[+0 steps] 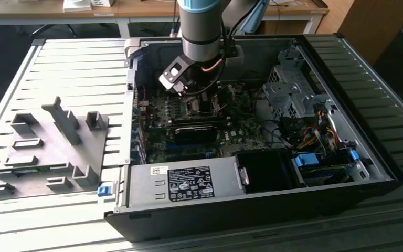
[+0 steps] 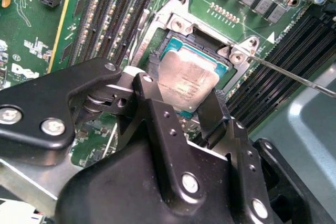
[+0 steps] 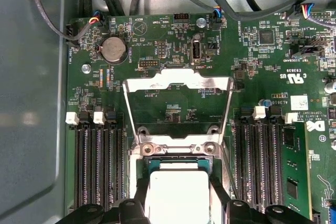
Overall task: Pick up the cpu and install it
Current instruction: 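Place the cpu into insertion slot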
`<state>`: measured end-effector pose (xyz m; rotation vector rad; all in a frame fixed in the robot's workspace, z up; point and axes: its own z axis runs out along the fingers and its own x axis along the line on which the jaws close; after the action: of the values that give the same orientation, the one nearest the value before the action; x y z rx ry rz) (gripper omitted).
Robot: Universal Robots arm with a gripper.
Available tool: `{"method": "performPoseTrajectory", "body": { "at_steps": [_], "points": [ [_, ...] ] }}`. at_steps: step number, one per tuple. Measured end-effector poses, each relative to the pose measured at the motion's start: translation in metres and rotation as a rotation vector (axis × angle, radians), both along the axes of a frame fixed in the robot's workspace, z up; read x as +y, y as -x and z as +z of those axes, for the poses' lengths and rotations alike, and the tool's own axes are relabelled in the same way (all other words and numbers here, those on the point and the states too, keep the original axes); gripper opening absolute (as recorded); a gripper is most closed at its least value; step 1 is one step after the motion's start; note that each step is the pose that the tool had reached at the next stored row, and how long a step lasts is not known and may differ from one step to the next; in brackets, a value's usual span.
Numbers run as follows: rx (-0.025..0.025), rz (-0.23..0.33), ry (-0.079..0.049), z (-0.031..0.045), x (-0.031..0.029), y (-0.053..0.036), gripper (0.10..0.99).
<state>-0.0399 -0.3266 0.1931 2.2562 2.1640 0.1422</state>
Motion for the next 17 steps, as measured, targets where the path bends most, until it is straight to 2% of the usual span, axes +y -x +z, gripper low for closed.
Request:
{"method": "performPoseTrajectory", "body": {
  "at_steps": [8, 10, 11, 17],
  "points": [
    [0.0000, 0.000, 0.002, -0.0002, -0.0003, 0.0000, 0.537],
    [-0.0002, 0.000, 0.002, -0.0004, -0.0002, 0.0000, 0.549],
    [0.0000, 0.000, 0.002, -0.0004, -0.0002, 0.0000, 0.612],
    [0.0001, 0.000, 0.002, 0.0009, -0.0003, 0.0000, 0.612]
  ]
}}
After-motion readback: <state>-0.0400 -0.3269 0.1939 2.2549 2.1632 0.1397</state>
